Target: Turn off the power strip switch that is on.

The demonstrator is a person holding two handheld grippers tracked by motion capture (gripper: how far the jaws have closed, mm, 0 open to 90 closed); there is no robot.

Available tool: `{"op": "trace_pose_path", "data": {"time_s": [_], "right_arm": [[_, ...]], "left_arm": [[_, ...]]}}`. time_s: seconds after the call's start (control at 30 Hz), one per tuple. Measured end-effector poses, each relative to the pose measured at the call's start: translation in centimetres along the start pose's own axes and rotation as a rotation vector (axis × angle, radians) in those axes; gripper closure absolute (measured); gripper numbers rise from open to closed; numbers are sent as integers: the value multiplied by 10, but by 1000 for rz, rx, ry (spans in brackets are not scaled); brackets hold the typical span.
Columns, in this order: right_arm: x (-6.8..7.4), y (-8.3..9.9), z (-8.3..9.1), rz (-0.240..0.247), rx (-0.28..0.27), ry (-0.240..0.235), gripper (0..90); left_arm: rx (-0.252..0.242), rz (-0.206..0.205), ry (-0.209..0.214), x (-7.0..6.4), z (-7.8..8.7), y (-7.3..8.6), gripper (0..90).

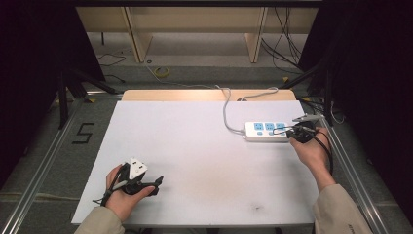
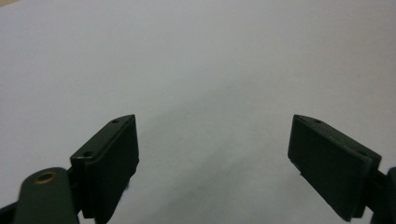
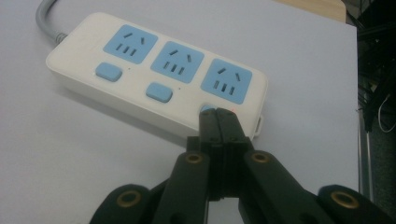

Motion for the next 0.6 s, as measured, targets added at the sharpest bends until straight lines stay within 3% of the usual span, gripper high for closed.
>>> {"op": "trace_pose_path", "data": {"time_s": [0.6], "right_arm": [[-3, -7, -10, -6, 21, 9, 900]], "left_arm": [[-2, -6, -3, 0, 0, 0, 161]]}}
Point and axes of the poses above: each handheld gripper's, and its own axes: z roughly backward along the jaws, y roughly out of its underside, x roughly to its left, the point moved 5 cm from there along -z, roughly forward along the jaws, and after that the axes turned 11 degrees about y, right-handed, at the moved point
